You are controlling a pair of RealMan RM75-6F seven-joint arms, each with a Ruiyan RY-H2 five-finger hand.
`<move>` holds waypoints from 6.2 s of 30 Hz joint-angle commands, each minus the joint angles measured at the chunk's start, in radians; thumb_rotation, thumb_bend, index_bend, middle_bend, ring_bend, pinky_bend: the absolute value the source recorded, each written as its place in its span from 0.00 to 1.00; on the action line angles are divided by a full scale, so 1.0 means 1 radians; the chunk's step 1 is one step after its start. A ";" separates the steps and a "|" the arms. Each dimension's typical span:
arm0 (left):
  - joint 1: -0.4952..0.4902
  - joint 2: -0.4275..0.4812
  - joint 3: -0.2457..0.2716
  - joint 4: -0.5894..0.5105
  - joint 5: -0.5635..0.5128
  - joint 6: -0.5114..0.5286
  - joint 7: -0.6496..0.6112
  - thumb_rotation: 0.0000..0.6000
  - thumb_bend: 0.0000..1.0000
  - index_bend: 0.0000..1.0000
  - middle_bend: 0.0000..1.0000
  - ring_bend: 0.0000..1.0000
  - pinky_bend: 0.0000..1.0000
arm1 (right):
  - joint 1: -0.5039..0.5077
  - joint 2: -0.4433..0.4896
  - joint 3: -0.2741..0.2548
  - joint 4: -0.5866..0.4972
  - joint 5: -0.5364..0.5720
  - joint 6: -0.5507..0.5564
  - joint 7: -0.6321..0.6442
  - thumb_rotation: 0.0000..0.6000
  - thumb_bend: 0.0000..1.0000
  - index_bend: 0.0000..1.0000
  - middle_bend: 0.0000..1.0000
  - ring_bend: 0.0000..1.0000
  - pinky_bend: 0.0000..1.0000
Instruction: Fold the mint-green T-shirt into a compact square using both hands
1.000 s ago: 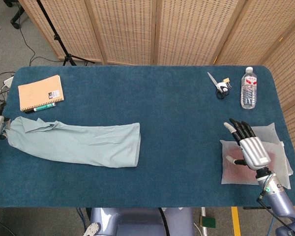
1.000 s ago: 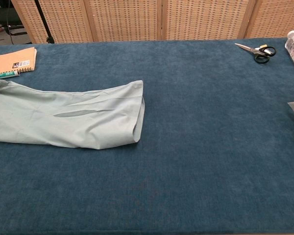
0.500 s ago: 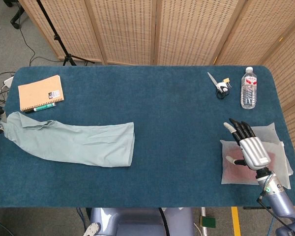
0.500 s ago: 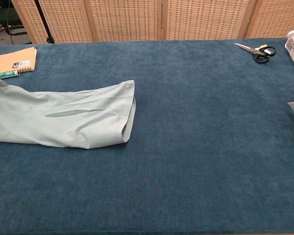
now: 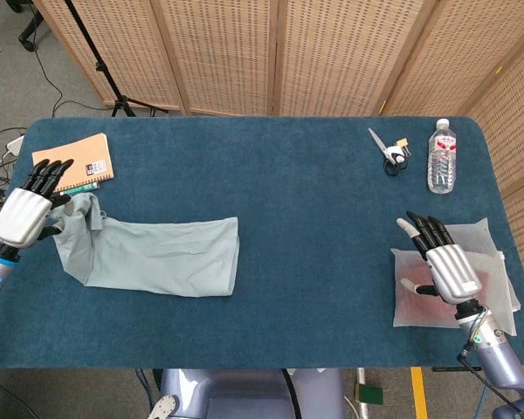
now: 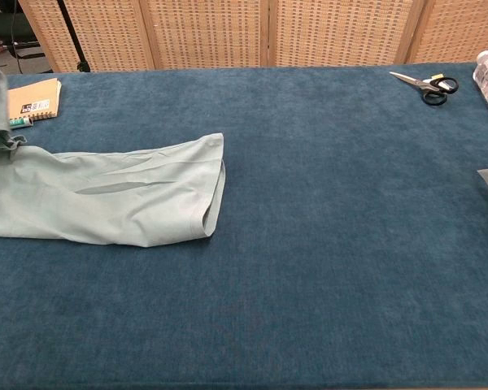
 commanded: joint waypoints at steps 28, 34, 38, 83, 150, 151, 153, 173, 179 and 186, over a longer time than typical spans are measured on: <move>-0.224 -0.114 0.057 -0.394 0.154 -0.123 0.518 1.00 0.69 0.75 0.00 0.00 0.00 | -0.007 0.021 0.005 -0.001 -0.002 0.016 0.050 1.00 0.00 0.00 0.00 0.00 0.00; -0.258 -0.140 0.041 -0.422 0.153 -0.169 0.584 1.00 0.69 0.75 0.00 0.00 0.00 | -0.008 0.024 0.006 -0.001 0.000 0.017 0.058 1.00 0.00 0.00 0.00 0.00 0.00; -0.291 -0.164 0.017 -0.438 0.136 -0.223 0.639 1.00 0.69 0.75 0.00 0.00 0.00 | -0.009 0.027 0.007 0.000 0.001 0.018 0.070 1.00 0.00 0.00 0.00 0.00 0.00; -0.305 -0.277 -0.063 -0.455 0.024 -0.319 0.805 1.00 0.00 0.00 0.00 0.00 0.00 | -0.014 0.039 0.003 -0.004 -0.008 0.025 0.091 1.00 0.00 0.00 0.00 0.00 0.00; -0.203 -0.131 0.008 -0.463 0.070 -0.293 0.485 1.00 0.00 0.00 0.00 0.00 0.00 | -0.007 0.034 -0.001 0.000 -0.004 0.004 0.090 1.00 0.00 0.00 0.00 0.00 0.00; -0.207 -0.135 0.006 -0.458 0.068 -0.296 0.482 1.00 0.00 0.00 0.00 0.00 0.00 | -0.006 0.034 -0.002 0.001 -0.005 0.003 0.090 1.00 0.00 0.00 0.00 0.00 0.00; -0.213 -0.145 0.000 -0.448 0.065 -0.300 0.481 1.00 0.00 0.00 0.00 0.00 0.00 | -0.006 0.033 -0.002 0.002 -0.004 0.001 0.088 1.00 0.00 0.00 0.00 0.00 0.00; -0.335 -0.201 -0.048 -0.343 0.077 -0.327 0.613 1.00 0.00 0.00 0.00 0.00 0.00 | -0.004 0.031 0.002 0.013 0.007 -0.008 0.097 1.00 0.00 0.00 0.00 0.00 0.00; -0.378 -0.211 -0.035 -0.296 0.093 -0.368 0.677 1.00 0.00 0.00 0.00 0.00 0.00 | -0.002 0.029 0.004 0.019 0.014 -0.014 0.101 1.00 0.00 0.00 0.00 0.00 0.00; -0.424 -0.249 -0.035 -0.209 0.092 -0.405 0.667 1.00 0.00 0.00 0.00 0.00 0.00 | 0.000 0.025 0.006 0.027 0.023 -0.025 0.104 1.00 0.00 0.00 0.00 0.00 0.00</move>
